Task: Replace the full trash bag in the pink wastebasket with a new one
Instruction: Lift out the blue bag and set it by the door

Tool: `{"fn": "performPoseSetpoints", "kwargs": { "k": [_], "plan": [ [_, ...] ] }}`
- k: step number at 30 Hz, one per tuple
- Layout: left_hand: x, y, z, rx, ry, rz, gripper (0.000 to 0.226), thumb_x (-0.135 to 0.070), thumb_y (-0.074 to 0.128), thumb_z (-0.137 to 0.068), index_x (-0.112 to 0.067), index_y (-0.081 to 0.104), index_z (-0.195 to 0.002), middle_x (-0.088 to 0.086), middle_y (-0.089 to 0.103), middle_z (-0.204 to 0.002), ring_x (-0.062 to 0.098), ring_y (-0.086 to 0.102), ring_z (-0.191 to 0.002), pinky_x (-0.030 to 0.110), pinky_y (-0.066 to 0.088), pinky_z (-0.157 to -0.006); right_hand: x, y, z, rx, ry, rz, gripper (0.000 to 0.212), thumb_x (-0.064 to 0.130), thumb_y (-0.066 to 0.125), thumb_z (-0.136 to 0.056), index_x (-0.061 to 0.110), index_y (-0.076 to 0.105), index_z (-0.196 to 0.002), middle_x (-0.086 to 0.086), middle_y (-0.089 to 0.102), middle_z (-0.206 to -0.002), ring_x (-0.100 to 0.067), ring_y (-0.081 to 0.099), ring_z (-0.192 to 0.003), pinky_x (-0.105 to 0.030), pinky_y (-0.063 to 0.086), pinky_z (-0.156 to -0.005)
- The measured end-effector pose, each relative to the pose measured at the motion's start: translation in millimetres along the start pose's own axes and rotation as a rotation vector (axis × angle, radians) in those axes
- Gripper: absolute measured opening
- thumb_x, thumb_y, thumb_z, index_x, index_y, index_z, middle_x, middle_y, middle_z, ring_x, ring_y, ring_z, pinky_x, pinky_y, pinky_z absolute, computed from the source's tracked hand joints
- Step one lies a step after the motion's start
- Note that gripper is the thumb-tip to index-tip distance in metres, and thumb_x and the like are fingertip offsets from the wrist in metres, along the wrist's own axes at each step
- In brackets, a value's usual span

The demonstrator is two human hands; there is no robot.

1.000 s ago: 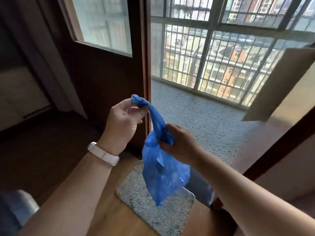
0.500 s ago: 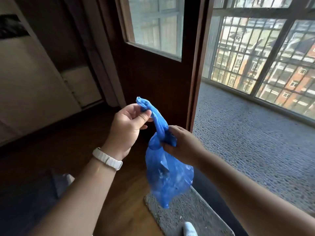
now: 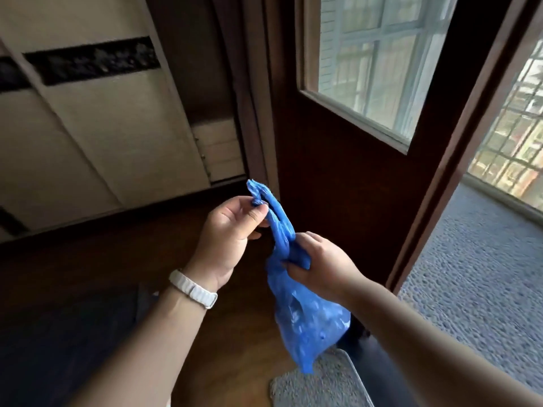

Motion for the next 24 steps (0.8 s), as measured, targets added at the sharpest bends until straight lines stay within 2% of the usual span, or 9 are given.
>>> {"fn": "performPoseSetpoints", "kwargs": {
  "k": [10,17,21,24],
  "plan": [
    [54.5,-94.1,-132.0,-0.060,-0.045,0.066,0.012,-0.014,0.059,-0.092,-0.022,0.064,-0.084,-0.006,0.070,-0.076,0.010,0.067,-0.076,0.024,0.045,-0.065,-1.4,76.3,-146.2,0.078,-0.001,-0.028,0.047,0.057,0.049,-0.069,0.022,0.058,-0.100,0.007,0.059,-0.093,-0.019,0.059,-0.084,-0.033,0.049,-0.071],
    [58.2,-188.2,-239.2,-0.021,-0.033,0.135,0.003,-0.027,0.064,-0.081,-0.025,0.065,-0.081,-0.002,0.070,-0.080,0.012,0.067,-0.078,0.024,0.044,-0.064,31.7,126.7,-271.0,0.076,-0.014,0.026,0.039,0.055,0.054,-0.071,0.026,0.055,-0.097,0.011,0.056,-0.091,-0.019,0.059,-0.084,-0.033,0.049,-0.071],
    [58.8,-231.6,-284.0,-0.034,-0.025,0.147,0.010,-0.018,0.062,-0.090,-0.023,0.063,-0.082,-0.003,0.070,-0.079,0.011,0.067,-0.076,0.024,0.043,-0.065,47.5,147.9,-320.6,0.026,-0.024,-0.013,0.038,0.050,0.059,-0.072,0.024,0.057,-0.100,0.010,0.056,-0.090,-0.016,0.057,-0.081,-0.031,0.049,-0.070],
    [62.5,-258.6,-310.4,-0.045,-0.020,0.146,0.008,-0.019,0.064,-0.088,-0.023,0.064,-0.082,-0.002,0.071,-0.079,0.011,0.067,-0.077,0.025,0.044,-0.065,55.8,165.2,-356.7,0.027,-0.045,-0.041,0.040,0.051,0.058,-0.071,0.026,0.057,-0.102,0.016,0.051,-0.088,-0.016,0.058,-0.079,-0.030,0.050,-0.069]
  ]
}}
Point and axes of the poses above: each hand's wrist, its own z-axis away from the middle knuckle, its own y-axis out of the palm, x = y × z, the point moved 3 cm from there along -z, towards the middle knuckle
